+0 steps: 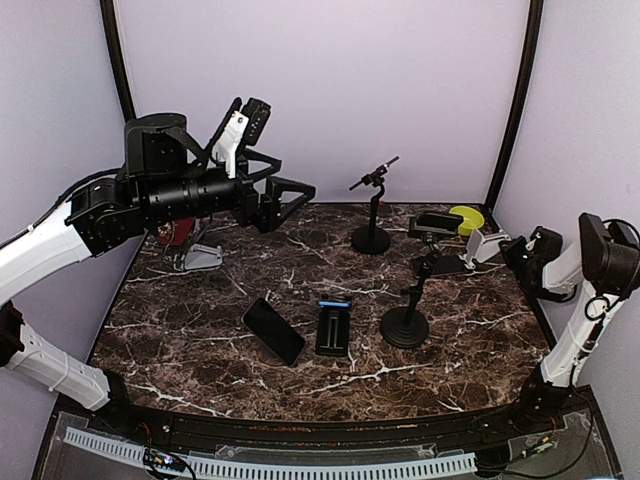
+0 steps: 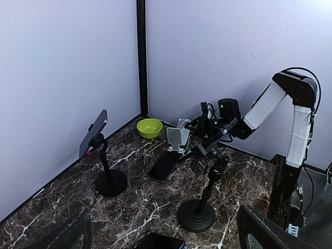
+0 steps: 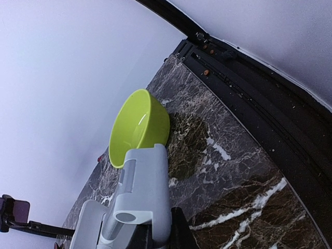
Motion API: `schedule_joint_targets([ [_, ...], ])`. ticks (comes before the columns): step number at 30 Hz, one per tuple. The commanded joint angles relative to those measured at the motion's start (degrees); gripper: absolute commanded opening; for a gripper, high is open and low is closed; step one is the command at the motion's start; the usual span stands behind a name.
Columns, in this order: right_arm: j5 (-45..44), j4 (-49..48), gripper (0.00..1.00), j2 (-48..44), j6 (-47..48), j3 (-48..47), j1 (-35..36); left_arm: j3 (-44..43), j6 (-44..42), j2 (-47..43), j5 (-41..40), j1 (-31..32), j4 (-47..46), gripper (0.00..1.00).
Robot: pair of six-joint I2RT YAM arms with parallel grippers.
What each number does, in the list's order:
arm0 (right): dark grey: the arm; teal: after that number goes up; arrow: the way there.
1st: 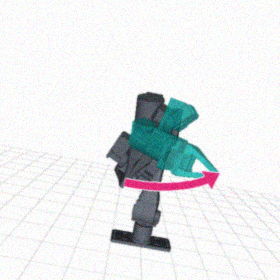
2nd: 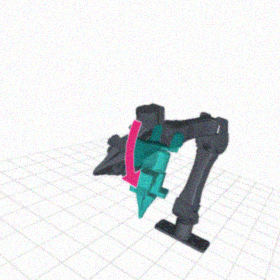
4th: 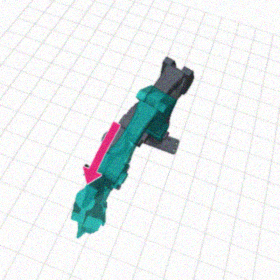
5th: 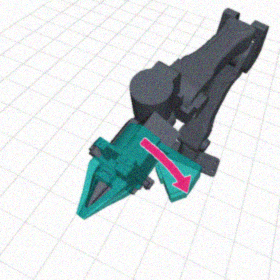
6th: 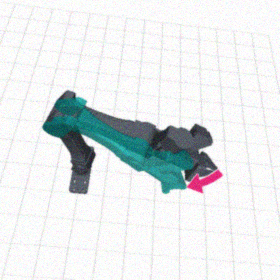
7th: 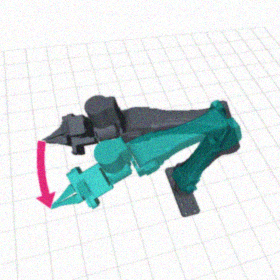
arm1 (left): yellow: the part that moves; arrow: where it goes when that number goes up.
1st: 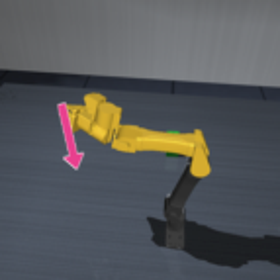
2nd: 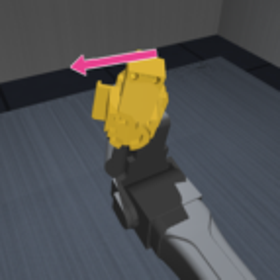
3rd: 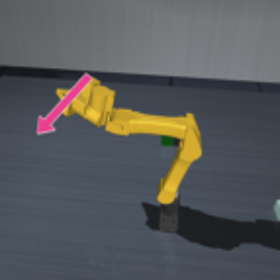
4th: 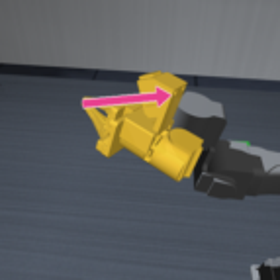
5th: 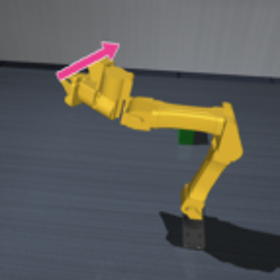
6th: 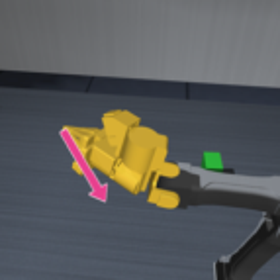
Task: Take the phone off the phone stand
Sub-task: Place the phone stand at the corner of the board.
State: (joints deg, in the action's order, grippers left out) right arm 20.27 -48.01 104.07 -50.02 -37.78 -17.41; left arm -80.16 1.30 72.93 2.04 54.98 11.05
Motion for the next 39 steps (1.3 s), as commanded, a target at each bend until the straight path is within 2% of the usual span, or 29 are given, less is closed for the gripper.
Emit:
schedule_joint_targets([
  [1,1.5,-4.0,0.00,-0.5,0.0,1.7,0.6,0.5,-0.3,-1.6,-0.3,0.0,-0.4,0.99],
  [9,-1.4,-1.5,0.00,-1.7,2.6,3.4,3.6,0.5,-0.3,-1.6,-0.4,0.0,-0.5,0.99],
  [15,-1.8,-4.4,0.00,-0.7,-0.5,3.8,6.7,0.7,-0.2,-1.6,-0.3,0.0,-0.6,0.99],
  [25,-2.2,-6.5,0.00,1.8,-4.8,2.6,6.3,0.8,-0.2,-2.0,-0.3,0.0,-0.4,0.99],
  [27,-2.1,-7.1,0.06,2.9,-6.3,2.3,6.2,0.8,-0.2,-1.9,-0.4,0.0,-0.4,0.99],
  [32,-2.1,-7.0,0.12,4.6,-8.6,1.8,6.2,0.6,-0.4,-1.8,-0.3,0.0,-0.4,0.99],
  [37,-2.9,-3.2,0.19,3.5,-7.7,1.9,6.0,0.7,-0.6,-1.7,-0.7,0.0,-0.3,0.99],
  [39,-3.2,-1.1,0.25,2.4,-6.8,2.0,5.9,0.8,-0.7,-1.6,-0.8,0.0,-0.4,0.99],
])
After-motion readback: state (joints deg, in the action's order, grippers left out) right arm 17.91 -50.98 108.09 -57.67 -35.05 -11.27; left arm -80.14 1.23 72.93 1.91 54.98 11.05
